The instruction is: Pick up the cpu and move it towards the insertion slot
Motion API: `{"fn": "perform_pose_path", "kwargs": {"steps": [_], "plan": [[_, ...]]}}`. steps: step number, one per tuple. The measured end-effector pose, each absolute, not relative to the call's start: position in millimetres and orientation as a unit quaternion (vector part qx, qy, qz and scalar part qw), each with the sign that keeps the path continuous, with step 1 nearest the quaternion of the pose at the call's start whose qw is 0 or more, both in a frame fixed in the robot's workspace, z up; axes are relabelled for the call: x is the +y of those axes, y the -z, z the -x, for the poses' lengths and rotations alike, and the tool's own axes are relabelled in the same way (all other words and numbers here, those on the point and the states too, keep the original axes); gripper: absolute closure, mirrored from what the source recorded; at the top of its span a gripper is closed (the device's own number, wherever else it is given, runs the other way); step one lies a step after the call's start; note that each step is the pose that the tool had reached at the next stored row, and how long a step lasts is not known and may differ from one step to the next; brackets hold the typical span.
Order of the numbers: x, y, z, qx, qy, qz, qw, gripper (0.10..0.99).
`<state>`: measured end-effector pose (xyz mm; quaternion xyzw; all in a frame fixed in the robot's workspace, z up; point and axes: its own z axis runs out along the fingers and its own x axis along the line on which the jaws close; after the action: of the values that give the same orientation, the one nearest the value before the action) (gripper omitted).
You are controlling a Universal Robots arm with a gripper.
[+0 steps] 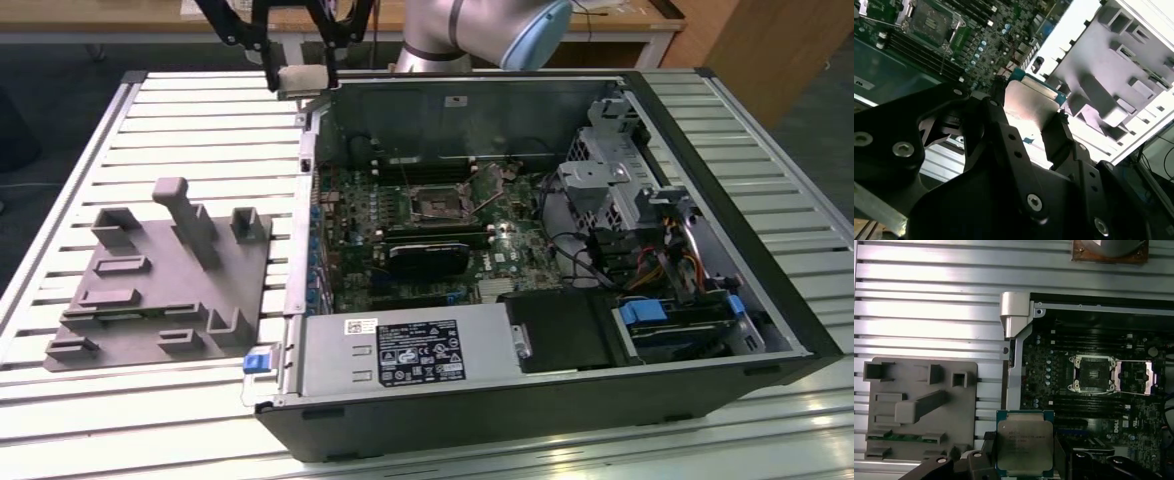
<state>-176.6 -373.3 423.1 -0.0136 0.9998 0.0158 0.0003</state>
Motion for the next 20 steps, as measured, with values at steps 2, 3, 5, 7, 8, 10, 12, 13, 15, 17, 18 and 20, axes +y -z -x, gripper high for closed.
{"fn": "perform_pose_path", "kwargs": {"steps": [2,3,5,7,8,10,12,13,15,17,18,20], "plan": [[-373,-423,172,1.0,-0.016,0.014,0.0,0.545],[-373,-423,169,1.0,-0.016,0.014,0.0,0.545],[-371,-423,164,1.0,-0.016,0.014,0.0,0.545],[-370,-423,158,1.0,-0.016,0.014,0.0,0.545],[-370,-423,156,1.0,-0.016,0.014,0.0,0.545],[-368,-423,145,1.0,-0.016,0.014,0.0,0.545],[-367,-423,140,1.0,-0.016,0.014,0.0,0.545],[-367,-423,137,1.0,-0.016,0.014,0.0,0.545],[-366,-423,130,1.0,-0.016,0.013,0.0,0.545],[-364,-423,122,1.0,-0.016,0.014,0.0,0.545],[-363,-423,119,1.0,-0.016,0.014,0.0,0.545],[-359,-422,113,1.0,-0.016,0.014,0.0,0.545]]}}
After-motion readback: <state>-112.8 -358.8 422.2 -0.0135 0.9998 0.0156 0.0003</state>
